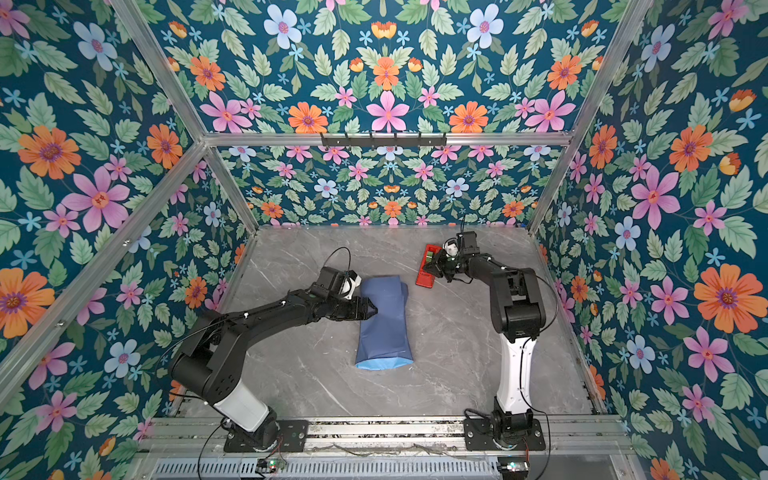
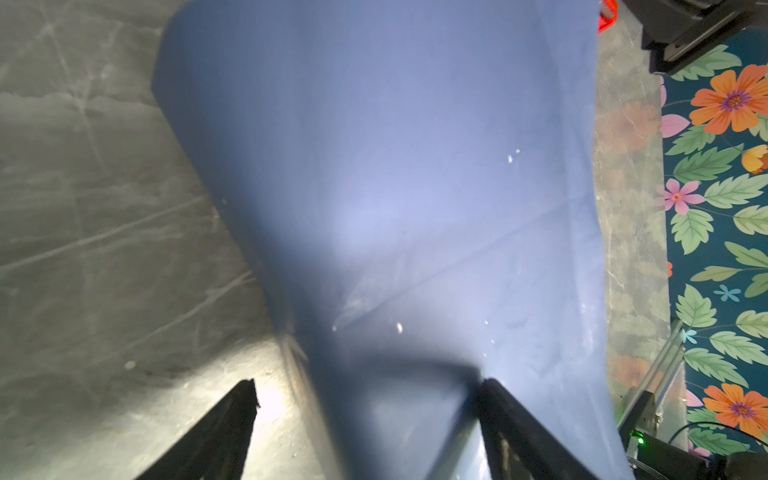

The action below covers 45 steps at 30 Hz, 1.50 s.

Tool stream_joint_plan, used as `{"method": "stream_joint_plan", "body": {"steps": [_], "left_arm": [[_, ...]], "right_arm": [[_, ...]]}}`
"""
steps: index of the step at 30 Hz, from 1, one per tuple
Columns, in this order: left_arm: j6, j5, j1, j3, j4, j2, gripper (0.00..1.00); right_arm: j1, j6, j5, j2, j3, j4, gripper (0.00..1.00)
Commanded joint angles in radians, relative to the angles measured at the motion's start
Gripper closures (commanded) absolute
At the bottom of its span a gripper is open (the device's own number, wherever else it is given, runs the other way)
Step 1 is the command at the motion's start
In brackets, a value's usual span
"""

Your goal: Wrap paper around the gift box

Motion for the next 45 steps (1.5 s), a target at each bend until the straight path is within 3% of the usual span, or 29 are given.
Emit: {"method": "stream_joint_plan", "body": {"steps": [1,12,34,45], "left_arm": [[0.028,-0.125,-0.003,-0.012,-0.154,0.021,0.15],[0.031,-0.124,-0.003,-0.012,-0.154,0.019,0.15],[0.034,-0.133,-0.003,-0.011,-0.159,0.018,0.15],[0.035,-0.134,-0.003,-0.011,-0.16,0.02,0.15]], "right_arm": [[0.0,0.071,-0.031,-0.019,-0.023,0.101,1.0],[0.002,0.164,-0.067,-0.071,-0.1,0.238,1.0],[0.056,0.197,-0.016,-0.231,-0.322,0.329,1.0],[0.065,0.192,0.017,-0.218,-0.392,0.353,1.0]]}}
